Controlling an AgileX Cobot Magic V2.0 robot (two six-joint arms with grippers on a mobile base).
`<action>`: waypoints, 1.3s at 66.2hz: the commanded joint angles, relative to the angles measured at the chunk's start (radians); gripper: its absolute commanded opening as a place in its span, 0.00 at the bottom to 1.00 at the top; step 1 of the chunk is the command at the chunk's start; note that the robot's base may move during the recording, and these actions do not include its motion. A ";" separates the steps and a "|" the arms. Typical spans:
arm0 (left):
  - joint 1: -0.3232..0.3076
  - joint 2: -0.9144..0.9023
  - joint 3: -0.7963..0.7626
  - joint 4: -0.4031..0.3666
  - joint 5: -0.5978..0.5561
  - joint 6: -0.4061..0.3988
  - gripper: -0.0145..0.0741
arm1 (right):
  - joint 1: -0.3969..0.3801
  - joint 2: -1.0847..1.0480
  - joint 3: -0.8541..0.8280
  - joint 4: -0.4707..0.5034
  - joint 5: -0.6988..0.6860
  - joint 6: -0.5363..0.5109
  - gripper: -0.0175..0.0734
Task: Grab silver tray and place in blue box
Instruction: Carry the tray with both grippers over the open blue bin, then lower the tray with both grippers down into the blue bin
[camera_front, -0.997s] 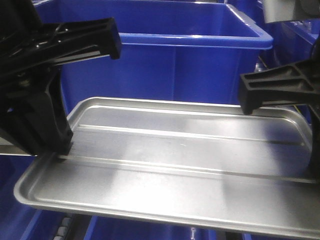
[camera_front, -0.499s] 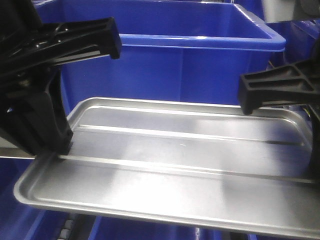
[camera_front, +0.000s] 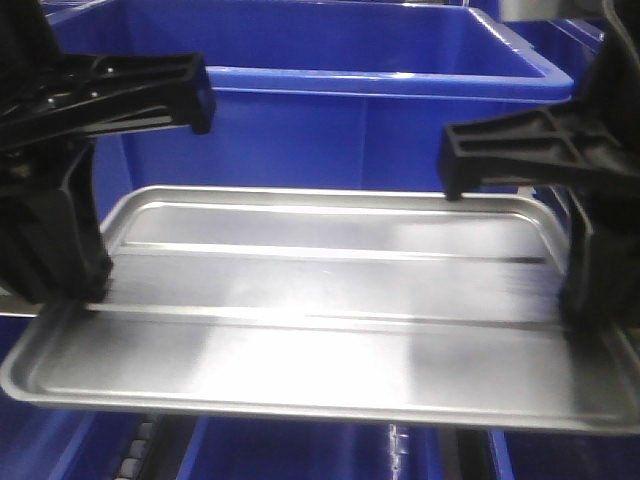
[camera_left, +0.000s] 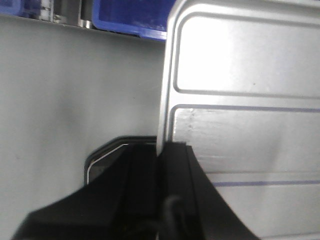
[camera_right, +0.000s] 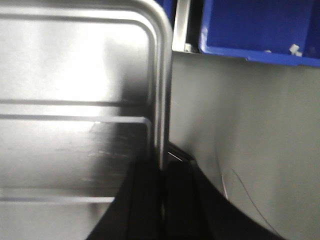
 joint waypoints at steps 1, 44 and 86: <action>0.002 -0.028 -0.028 0.034 -0.008 -0.010 0.05 | -0.006 -0.025 -0.022 -0.046 -0.064 -0.012 0.25; 0.247 0.000 -0.429 0.148 -0.171 0.252 0.05 | -0.142 0.112 -0.525 -0.237 -0.260 -0.139 0.25; 0.507 0.323 -0.553 0.209 -0.564 0.306 0.08 | -0.363 0.428 -0.661 -0.367 -0.694 -0.154 0.28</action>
